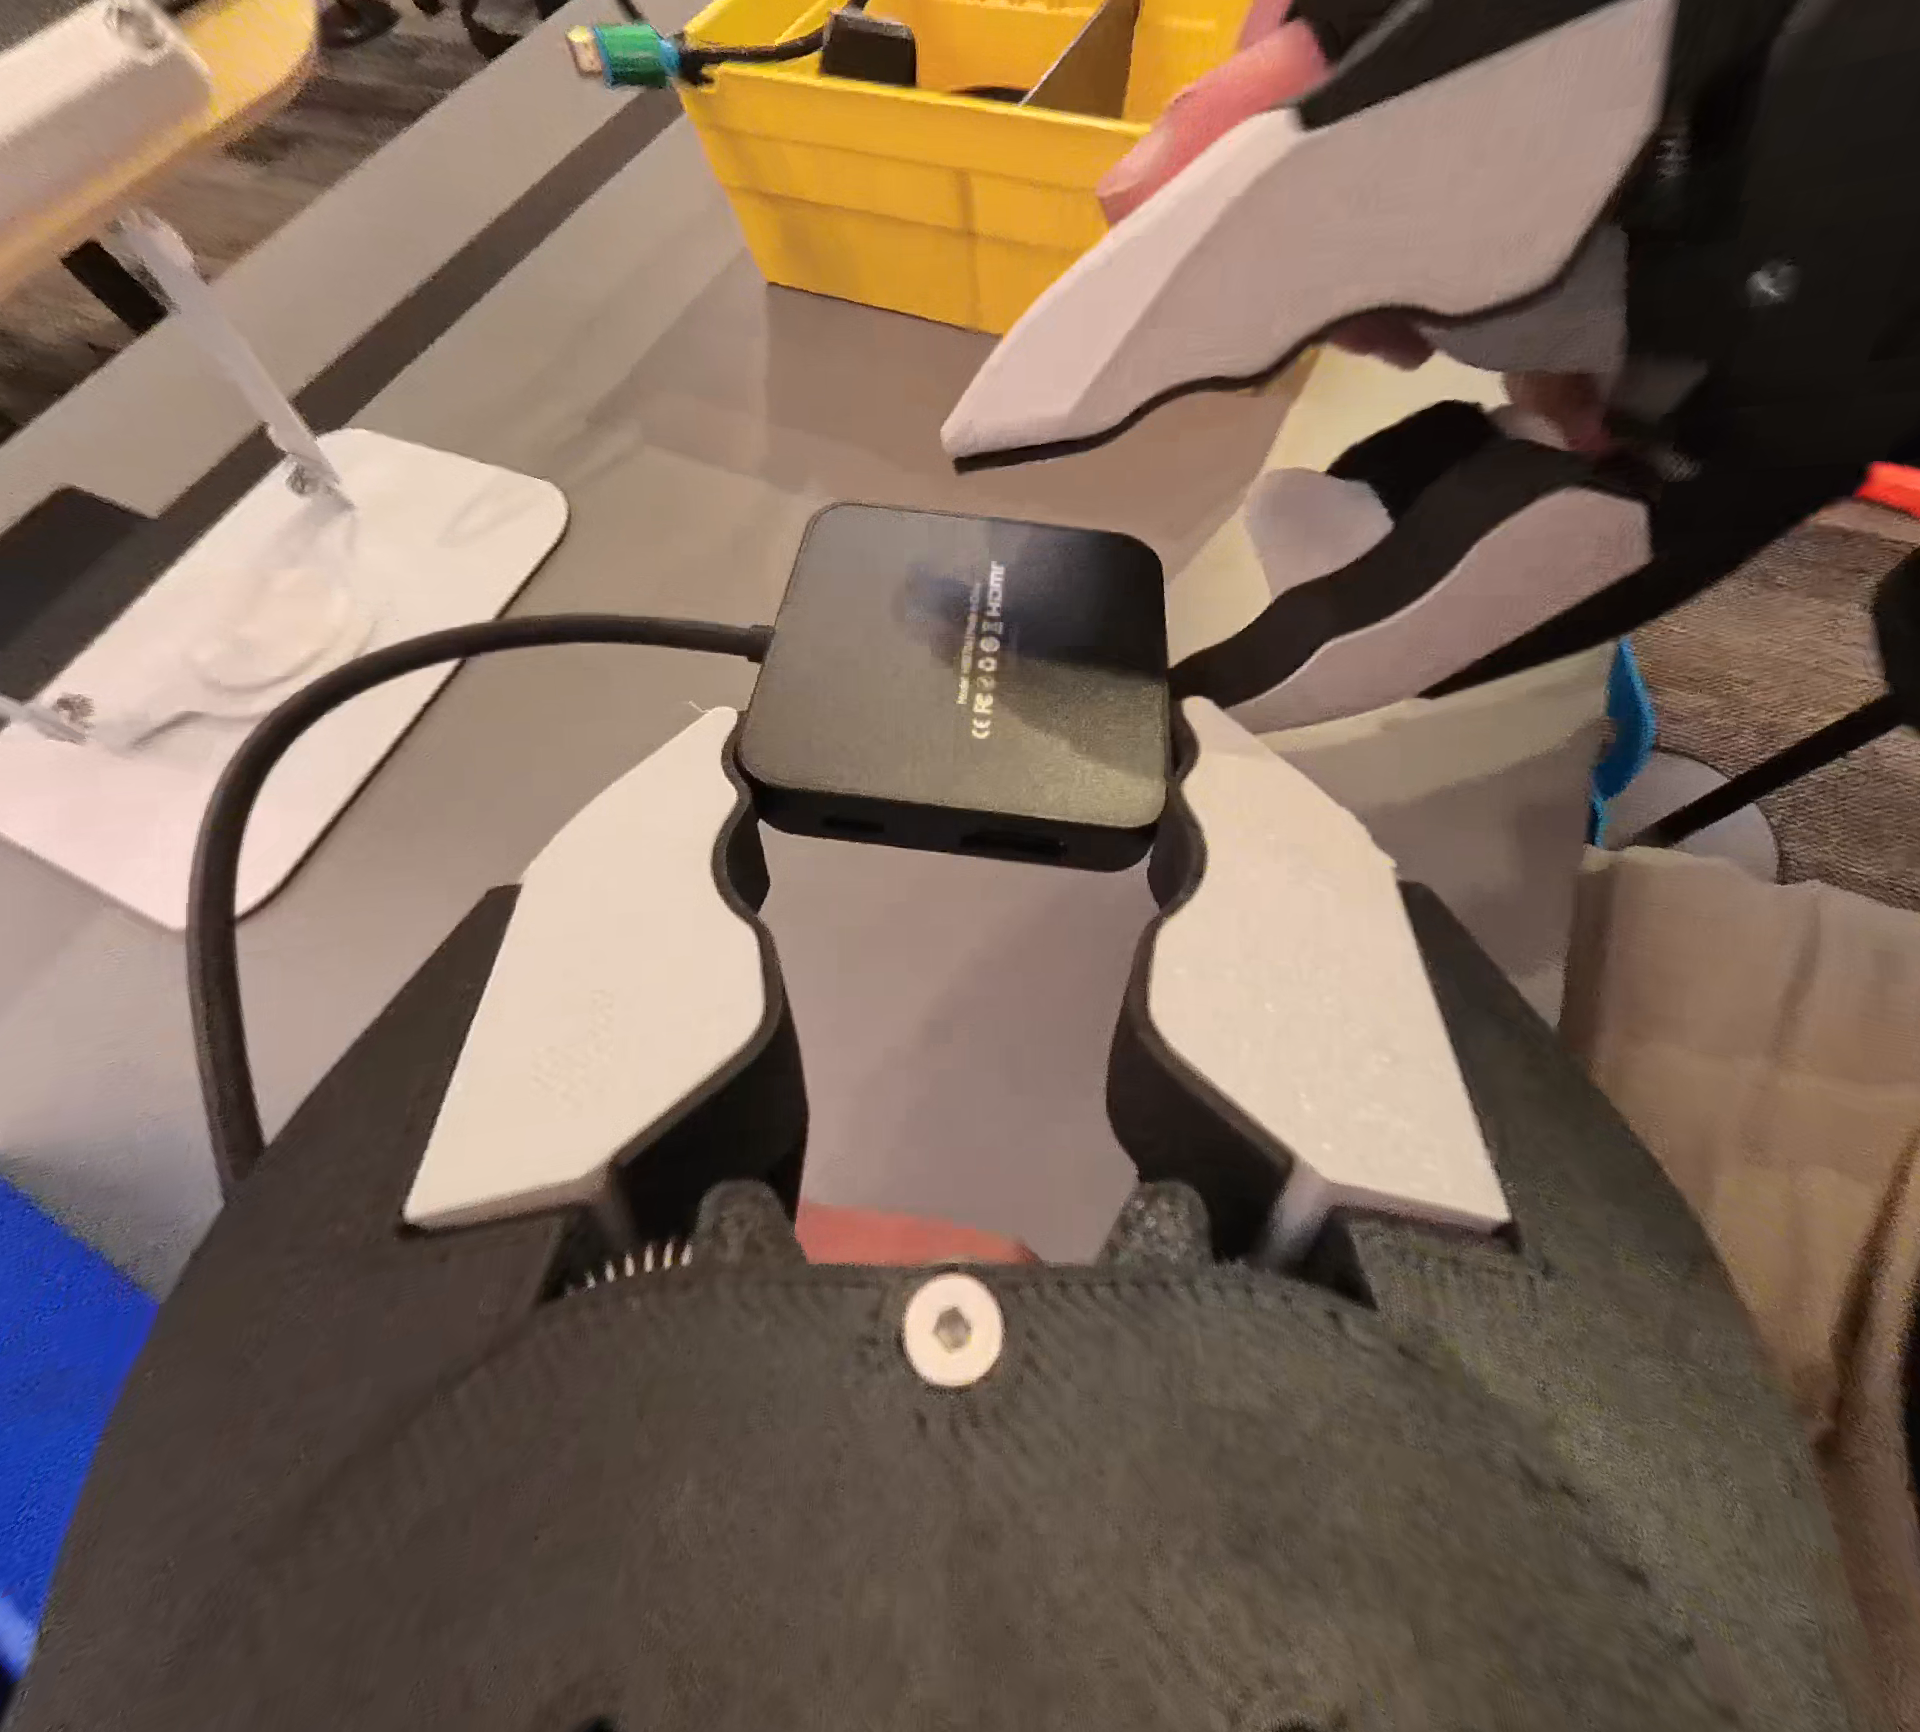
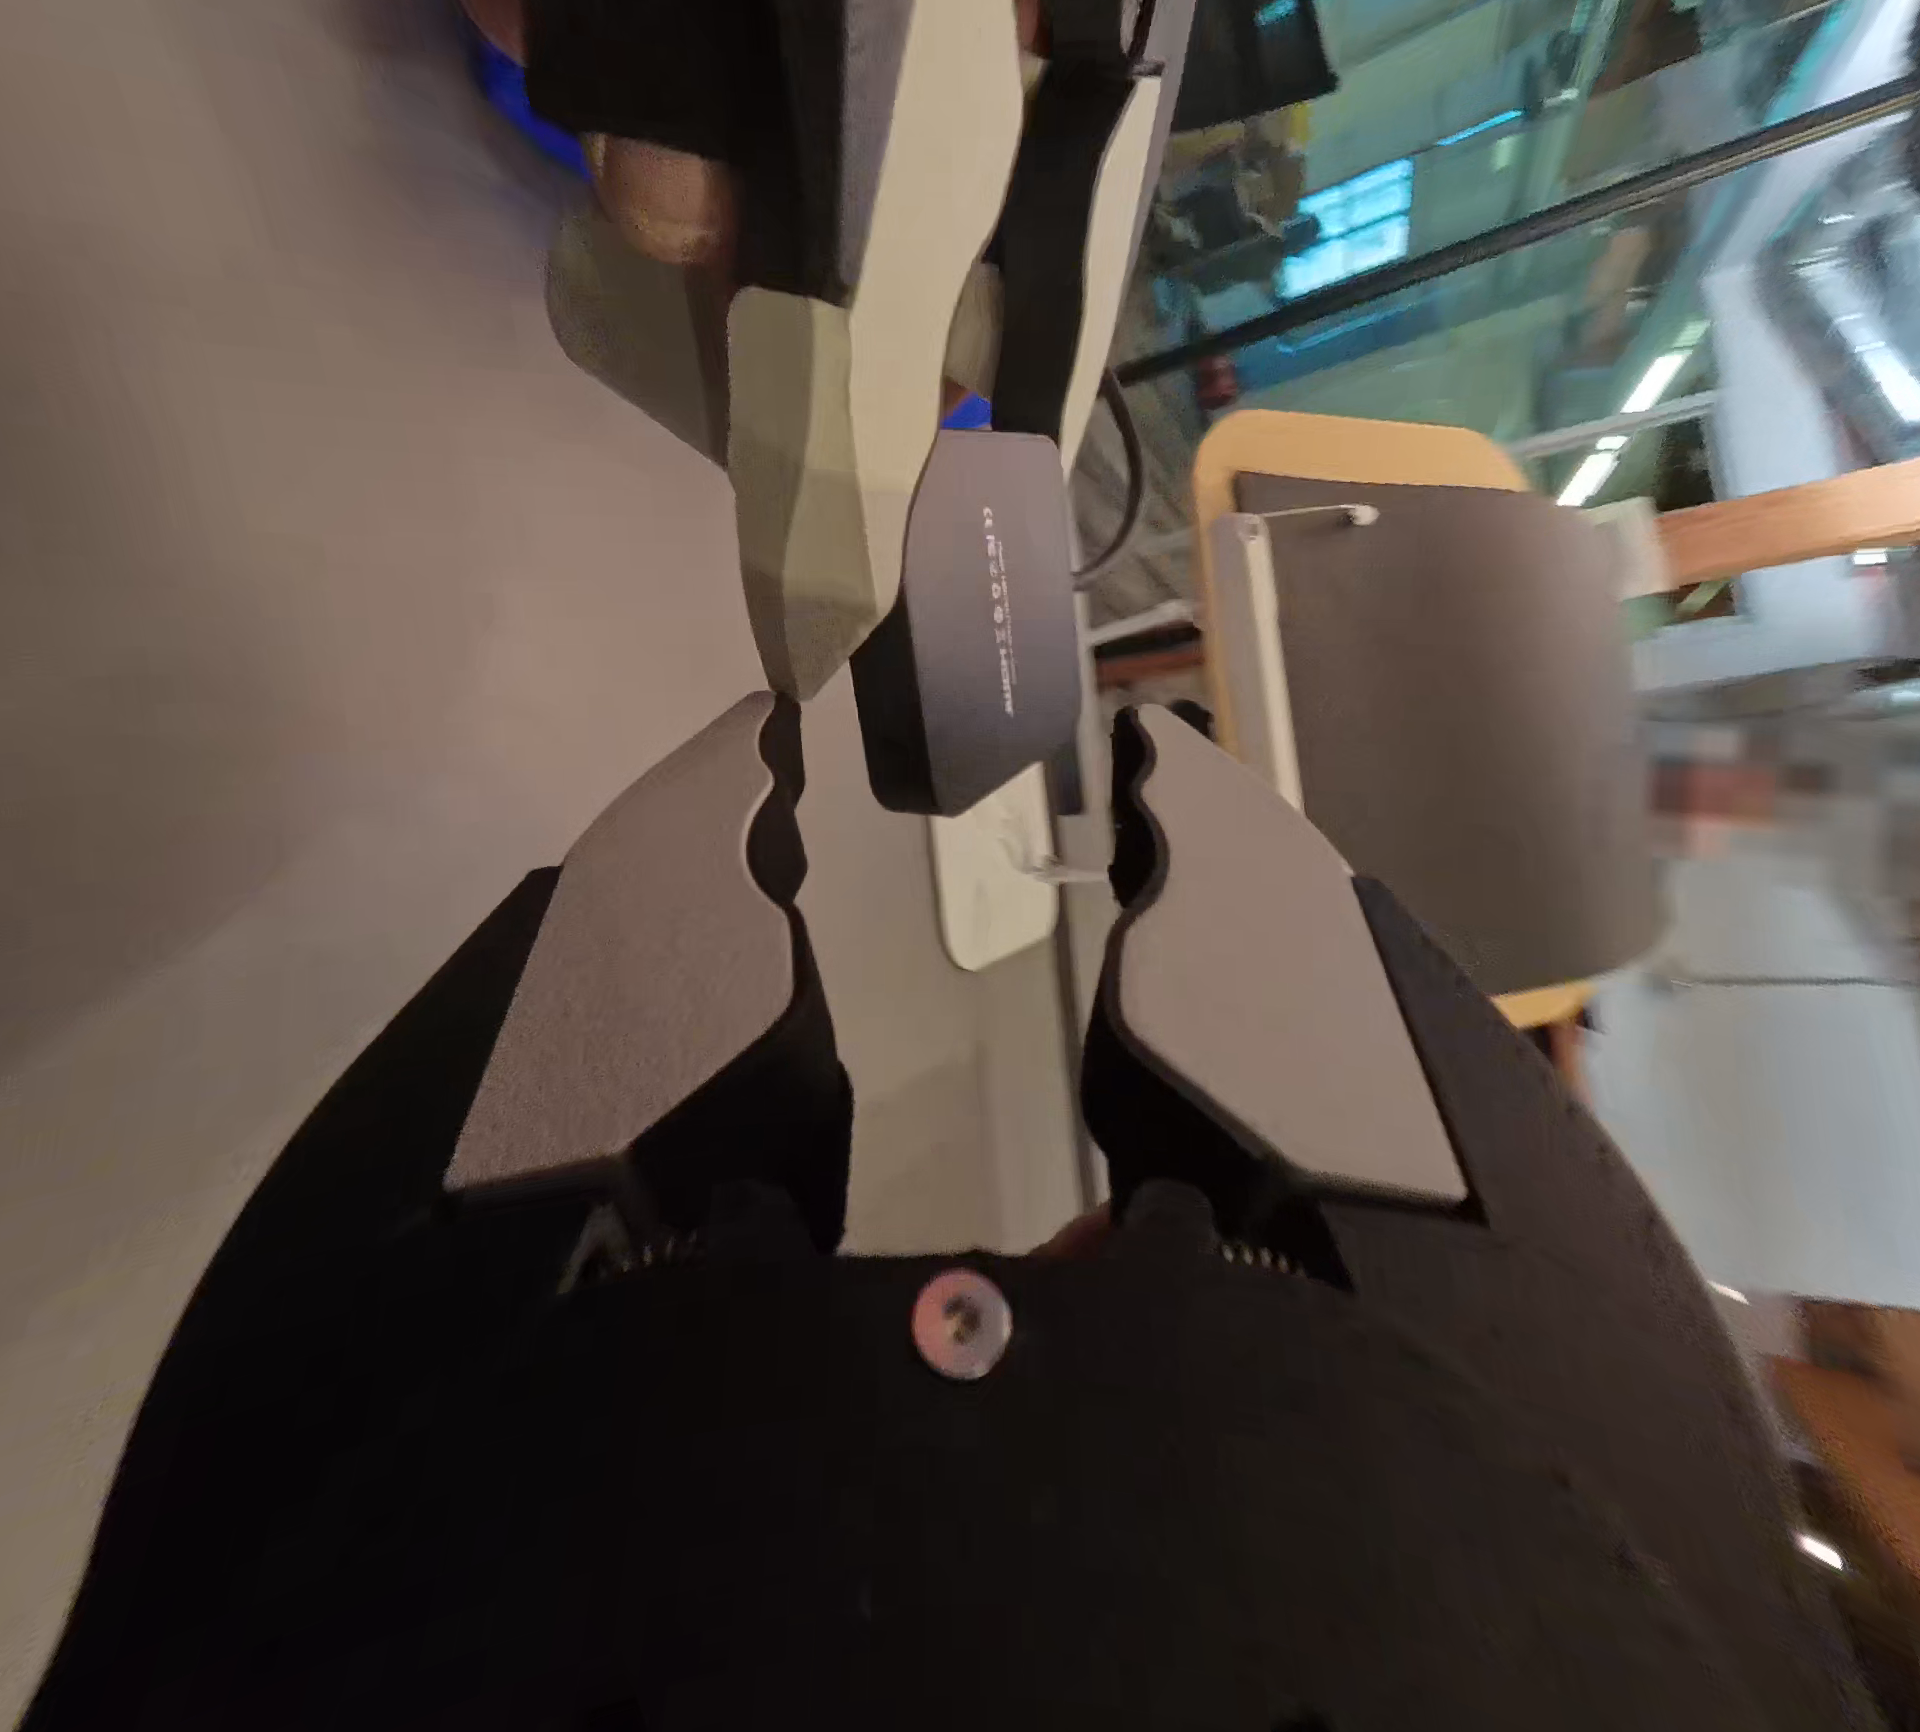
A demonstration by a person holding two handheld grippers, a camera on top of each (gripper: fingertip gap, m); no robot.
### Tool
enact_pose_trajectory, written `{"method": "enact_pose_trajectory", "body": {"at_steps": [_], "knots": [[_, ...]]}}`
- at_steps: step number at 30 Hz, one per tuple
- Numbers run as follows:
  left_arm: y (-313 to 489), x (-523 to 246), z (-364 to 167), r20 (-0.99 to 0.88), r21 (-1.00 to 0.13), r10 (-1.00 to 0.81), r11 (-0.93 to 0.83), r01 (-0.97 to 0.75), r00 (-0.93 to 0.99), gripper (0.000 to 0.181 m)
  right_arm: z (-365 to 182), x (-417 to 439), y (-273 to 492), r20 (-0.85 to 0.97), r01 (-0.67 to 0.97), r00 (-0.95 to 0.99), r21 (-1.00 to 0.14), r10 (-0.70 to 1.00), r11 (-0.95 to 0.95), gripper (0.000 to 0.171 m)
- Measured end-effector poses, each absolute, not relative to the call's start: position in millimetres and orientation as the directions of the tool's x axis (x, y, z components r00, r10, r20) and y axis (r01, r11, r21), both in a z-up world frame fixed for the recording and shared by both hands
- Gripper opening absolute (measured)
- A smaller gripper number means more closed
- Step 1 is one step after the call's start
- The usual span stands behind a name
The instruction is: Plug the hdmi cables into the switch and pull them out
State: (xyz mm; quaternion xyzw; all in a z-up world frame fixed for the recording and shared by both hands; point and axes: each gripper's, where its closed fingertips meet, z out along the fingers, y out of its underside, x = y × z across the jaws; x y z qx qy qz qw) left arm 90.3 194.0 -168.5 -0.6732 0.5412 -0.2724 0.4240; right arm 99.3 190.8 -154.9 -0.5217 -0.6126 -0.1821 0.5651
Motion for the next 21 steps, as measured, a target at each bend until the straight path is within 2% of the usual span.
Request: {"method": "enact_pose_trajectory", "body": {"at_steps": [2,4,10,13,21], "knots": [[199.1,88.0,-170.8,-0.066,-0.867,-0.953,-0.091,-0.489,0.295,0.072,-156.8,97.7,194.6,0.914,0.870,0.148,-0.303,0.379,0.390,0.054],[193.5,90.8,-169.2,0.040,-0.879,-0.962,-0.163,-0.449,0.272,0.072,-159.8,95.8,196.2,0.937,0.880,0.102,-0.242,0.335,0.408,0.050],[177.4,99.7,-166.6,0.187,-0.877,-0.961,-0.258,-0.406,0.206,0.072,-155.8,89.2,196.8,0.966,0.873,0.080,-0.187,0.247,0.450,0.042],[167.6,104.9,-168.2,0.246,-0.868,-0.954,-0.296,-0.398,0.172,0.072,-156.3,86.6,198.7,0.978,0.879,0.067,-0.153,0.199,0.452,0.021],[165.9,107.5,-171.6,0.287,-0.860,-0.942,-0.334,-0.387,0.175,0.073,-161.0,92.3,200.7,0.966,0.886,0.101,-0.195,0.236,0.420,0.013]]}}
